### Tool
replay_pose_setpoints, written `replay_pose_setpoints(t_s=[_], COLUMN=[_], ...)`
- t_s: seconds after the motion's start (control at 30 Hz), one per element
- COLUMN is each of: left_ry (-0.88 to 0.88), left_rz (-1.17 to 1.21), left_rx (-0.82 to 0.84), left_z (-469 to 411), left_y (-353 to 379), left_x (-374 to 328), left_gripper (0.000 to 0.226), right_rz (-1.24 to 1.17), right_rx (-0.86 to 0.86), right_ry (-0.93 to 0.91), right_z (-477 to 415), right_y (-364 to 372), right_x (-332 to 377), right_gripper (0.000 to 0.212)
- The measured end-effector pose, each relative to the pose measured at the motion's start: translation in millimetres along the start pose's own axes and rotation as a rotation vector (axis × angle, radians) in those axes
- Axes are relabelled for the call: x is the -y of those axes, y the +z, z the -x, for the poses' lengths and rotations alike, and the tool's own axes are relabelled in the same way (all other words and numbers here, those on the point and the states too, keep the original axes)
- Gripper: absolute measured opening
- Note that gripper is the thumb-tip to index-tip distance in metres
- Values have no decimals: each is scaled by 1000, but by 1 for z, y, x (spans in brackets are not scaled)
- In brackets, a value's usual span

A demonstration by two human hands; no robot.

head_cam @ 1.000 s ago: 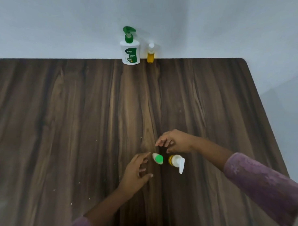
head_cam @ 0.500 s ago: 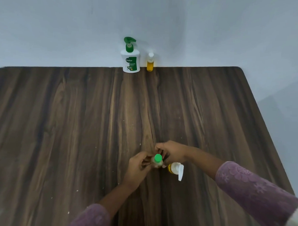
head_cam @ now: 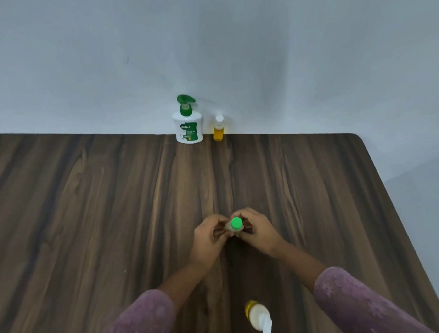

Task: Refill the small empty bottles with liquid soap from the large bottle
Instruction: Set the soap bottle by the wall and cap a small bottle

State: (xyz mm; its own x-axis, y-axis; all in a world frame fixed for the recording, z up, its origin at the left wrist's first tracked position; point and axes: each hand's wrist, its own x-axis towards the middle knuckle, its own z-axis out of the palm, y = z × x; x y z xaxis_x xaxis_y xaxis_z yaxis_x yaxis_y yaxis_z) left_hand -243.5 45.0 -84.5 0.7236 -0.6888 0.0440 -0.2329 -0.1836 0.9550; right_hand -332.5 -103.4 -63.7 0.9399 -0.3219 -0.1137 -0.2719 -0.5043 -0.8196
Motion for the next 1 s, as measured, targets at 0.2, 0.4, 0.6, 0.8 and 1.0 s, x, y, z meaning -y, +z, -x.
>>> replay_pose_setpoints(t_s=[0.2,0.4,0.6,0.8,1.0], left_ry=[87,164,213,184,169], left_rz=[-32,-136,-162,-109,-70], left_rx=[-30,-138,-268,-304,-292], left_z=[-91,-172,-238,-266,-267], left_y=[20,35,50,60,66], left_x=[6,9,17,21,20], left_gripper=[34,33,34,36,42], right_rz=[-37,-209,-162,-187,-175], right_rx=[-279,-451,-672,-748,-749], right_ry=[2,86,73,51,46], right_z=[-63,-124,-184,-211,-219], right_y=[-25,-48,-59,-66,-70], right_x=[-25,-40,-56,-61,-61], right_gripper=[40,40,32,37,35])
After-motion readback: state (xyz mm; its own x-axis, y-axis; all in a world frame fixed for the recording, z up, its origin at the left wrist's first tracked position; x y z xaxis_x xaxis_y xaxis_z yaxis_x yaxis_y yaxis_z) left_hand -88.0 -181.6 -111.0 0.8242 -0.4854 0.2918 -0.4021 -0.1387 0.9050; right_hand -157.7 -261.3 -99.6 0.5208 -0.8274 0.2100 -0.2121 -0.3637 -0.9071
